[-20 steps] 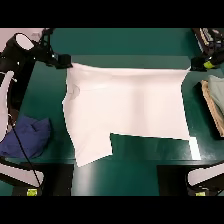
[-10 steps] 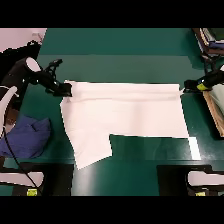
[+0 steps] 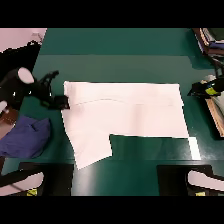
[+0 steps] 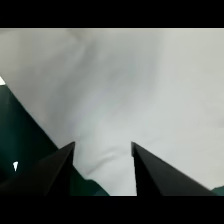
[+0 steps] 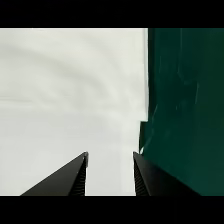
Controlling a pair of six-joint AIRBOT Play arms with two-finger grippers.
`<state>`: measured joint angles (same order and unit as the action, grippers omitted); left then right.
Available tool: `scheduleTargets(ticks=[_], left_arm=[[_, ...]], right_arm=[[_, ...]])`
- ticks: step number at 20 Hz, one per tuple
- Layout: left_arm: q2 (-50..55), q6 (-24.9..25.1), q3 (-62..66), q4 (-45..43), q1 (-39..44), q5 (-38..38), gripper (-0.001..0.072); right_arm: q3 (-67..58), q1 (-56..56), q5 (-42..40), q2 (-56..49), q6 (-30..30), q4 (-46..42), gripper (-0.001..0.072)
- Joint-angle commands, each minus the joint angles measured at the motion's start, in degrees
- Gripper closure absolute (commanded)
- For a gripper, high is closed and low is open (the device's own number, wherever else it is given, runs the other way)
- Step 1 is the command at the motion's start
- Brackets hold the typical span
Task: Fold the shirts.
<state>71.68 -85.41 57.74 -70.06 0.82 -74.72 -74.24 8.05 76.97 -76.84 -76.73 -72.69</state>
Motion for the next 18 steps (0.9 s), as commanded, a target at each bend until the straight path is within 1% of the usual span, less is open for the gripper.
scheduleTargets(ticks=[1,4,7,10,14,16,18], left_arm=[[-11.15,-2.54,-15.91,2.73,0.02,-0.61,0.0285],[-19.91,-3.96,-28.46,7.65,0.02,1.22,0.0284],[-24.72,-5.70,-35.01,9.94,0.02,3.61,0.0284],[-24.83,-5.68,-37.18,12.04,0.02,6.93,0.0284],[-24.83,-5.66,-37.31,13.60,0.02,14.21,0.0286],[-24.83,-4.09,-37.31,14.84,0.02,15.13,0.0287],[-24.83,-4.15,-37.31,15.47,0.02,14.49,0.0288]], right_arm=[[0.13,2.80,1.68,4.07,1.81,7.19,0.0372],[0.13,2.82,1.66,5.33,1.86,7.13,0.0372],[0.13,2.64,1.68,5.35,1.88,7.21,0.0372],[0.13,2.64,1.75,5.35,2.47,7.19,0.0372],[0.13,2.64,3.41,5.38,2.60,7.19,0.0372],[0.13,2.64,4.22,5.38,2.69,7.19,0.0372],[0.13,2.64,4.52,5.38,2.67,7.21,0.0372]])
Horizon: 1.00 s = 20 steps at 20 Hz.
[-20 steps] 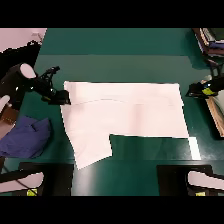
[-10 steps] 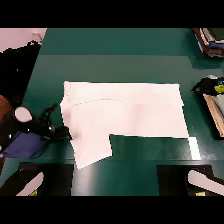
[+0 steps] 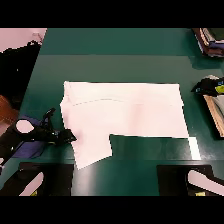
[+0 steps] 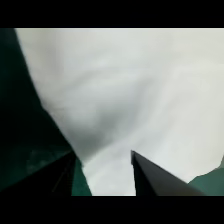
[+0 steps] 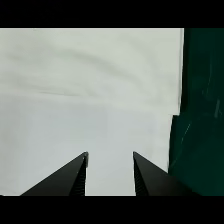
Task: Fold the shirts.
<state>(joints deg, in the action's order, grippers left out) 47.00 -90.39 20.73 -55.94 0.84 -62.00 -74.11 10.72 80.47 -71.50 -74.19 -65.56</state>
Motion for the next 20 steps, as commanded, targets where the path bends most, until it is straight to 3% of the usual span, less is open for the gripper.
scheduleTargets(ticks=[1,2,3,7,9,11,15,20], left_arm=[[-0.15,0.81,-0.31,1.64,0.00,1.73,0.0329],[-0.15,0.83,-0.31,2.01,0.00,1.95,0.0574],[-0.15,0.87,-0.31,2.45,0.00,2.19,0.0680],[-0.15,2.47,1.14,2.56,0.00,-0.22,0.0682],[-0.17,3.91,3.26,2.38,0.00,-1.53,0.0682],[-0.15,4.31,4.98,2.38,0.00,-1.03,0.0681],[-0.15,5.55,5.99,2.34,0.00,-0.48,0.0681],[-0.15,6.43,5.99,2.36,0.00,-0.48,0.0681]], right_arm=[[0.00,0.00,1.62,0.04,0.13,0.04,0.0372],[0.11,0.17,2.29,0.04,0.15,-0.13,0.0372],[0.90,0.81,2.49,0.28,0.15,-0.04,0.0372],[11.96,7.72,2.54,4.76,0.17,-1.36,0.0372],[19.21,13.14,2.71,7.69,0.15,-6.25,0.0372],[25.90,19.17,3.96,8.79,0.15,-9.49,0.0246],[35.58,28.30,2.69,7.34,0.39,-3.28,0.0282],[40.24,24.24,-3.76,4.35,1.42,-0.33,0.0282]])
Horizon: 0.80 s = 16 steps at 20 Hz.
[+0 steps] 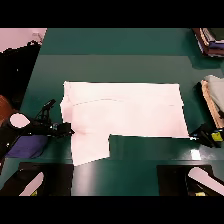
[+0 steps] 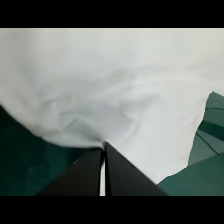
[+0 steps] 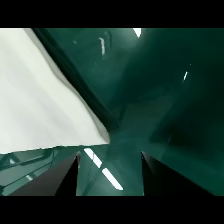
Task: Fold the shirts.
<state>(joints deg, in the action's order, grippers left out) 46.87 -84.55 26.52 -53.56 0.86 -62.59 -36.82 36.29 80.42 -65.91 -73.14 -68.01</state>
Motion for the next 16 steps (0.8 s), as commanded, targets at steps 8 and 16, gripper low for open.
scheduleTargets(ticks=[8,16], left_arm=[[-0.02,0.96,0.20,-0.26,-0.02,-1.25,0.0681],[-7.87,-2.95,1.46,-0.74,-0.02,-9.42,0.0684]], right_arm=[[2.89,-7.23,-9.27,3.54,0.63,2.95,0.0634],[2.82,-6.47,1.77,18.12,2.73,-7.26,0.0698]])
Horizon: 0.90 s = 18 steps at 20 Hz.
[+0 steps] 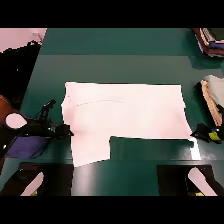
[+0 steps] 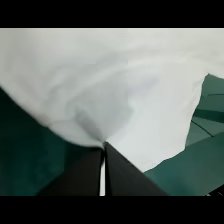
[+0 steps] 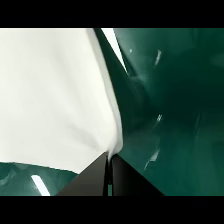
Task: Fold the shirts.
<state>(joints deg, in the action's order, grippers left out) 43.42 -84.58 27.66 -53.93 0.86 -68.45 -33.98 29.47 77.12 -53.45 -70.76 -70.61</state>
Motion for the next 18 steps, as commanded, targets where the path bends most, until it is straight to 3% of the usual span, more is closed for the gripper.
scheduleTargets(ticks=[1,5,11,18], left_arm=[[-7.67,-4.81,0.44,-0.33,-0.02,-5.55,0.0684],[-11.56,-7.02,10.43,-0.09,-0.02,-12.00,0.0684],[3.28,-3.58,24.48,-8.24,-0.02,0.33,0.0681],[29.83,-0.98,32.79,-6.16,-0.02,16.28,0.0680]], right_arm=[[-0.04,0.35,6.12,8.09,0.33,-5.01,0.0698],[-4.57,0.26,7.10,12.33,-1.44,-3.45,0.0699],[-21.05,-6.47,3.65,-2.08,-1.64,3.15,0.0699],[-38.16,-16.68,-1.14,-26.34,-5.81,3.26,0.0699]])
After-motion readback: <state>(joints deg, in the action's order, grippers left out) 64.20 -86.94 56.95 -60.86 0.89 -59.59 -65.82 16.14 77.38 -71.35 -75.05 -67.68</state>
